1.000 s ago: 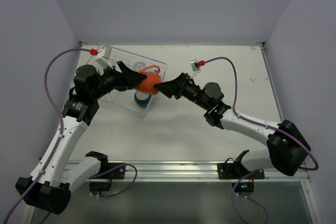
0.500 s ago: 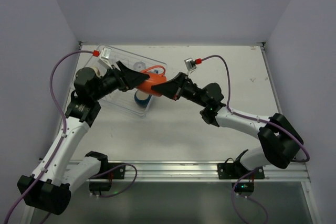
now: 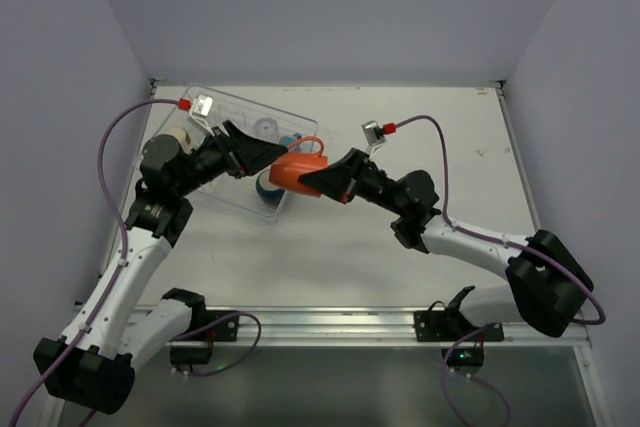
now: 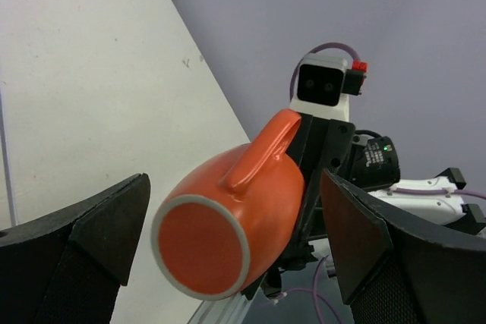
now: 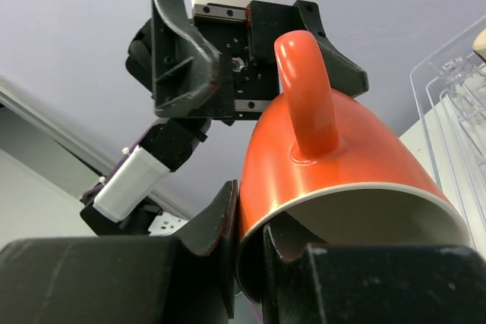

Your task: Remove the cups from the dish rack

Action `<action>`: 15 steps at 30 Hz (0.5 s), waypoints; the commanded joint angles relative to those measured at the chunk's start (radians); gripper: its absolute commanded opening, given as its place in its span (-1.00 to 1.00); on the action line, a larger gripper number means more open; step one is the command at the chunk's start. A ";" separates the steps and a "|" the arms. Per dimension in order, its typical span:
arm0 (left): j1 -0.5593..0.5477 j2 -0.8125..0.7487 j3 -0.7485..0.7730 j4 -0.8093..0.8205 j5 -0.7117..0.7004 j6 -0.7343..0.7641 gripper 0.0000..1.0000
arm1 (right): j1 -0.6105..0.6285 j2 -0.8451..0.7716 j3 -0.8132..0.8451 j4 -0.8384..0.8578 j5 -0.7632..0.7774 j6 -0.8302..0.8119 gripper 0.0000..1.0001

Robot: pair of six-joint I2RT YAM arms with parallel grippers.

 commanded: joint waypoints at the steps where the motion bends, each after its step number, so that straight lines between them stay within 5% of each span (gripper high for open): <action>1: 0.002 -0.023 0.022 -0.022 0.019 0.085 1.00 | -0.016 -0.096 0.009 0.109 0.020 -0.024 -1.00; 6: 0.000 -0.078 0.168 -0.381 -0.251 0.405 1.00 | -0.106 -0.221 0.019 -0.151 -0.009 -0.095 -1.00; 8: 0.000 -0.108 0.170 -0.443 -0.371 0.462 1.00 | -0.156 -0.270 0.081 -0.486 0.027 -0.193 -1.00; 9: 0.000 -0.140 0.148 -0.481 -0.398 0.505 1.00 | -0.168 -0.301 0.122 -0.776 0.110 -0.340 -1.00; 12: 0.000 -0.193 0.051 -0.503 -0.418 0.553 1.00 | -0.186 -0.260 0.320 -1.222 0.359 -0.611 -1.00; 15: 0.000 -0.210 -0.031 -0.500 -0.409 0.581 1.00 | -0.229 -0.196 0.481 -1.404 0.500 -0.749 -1.00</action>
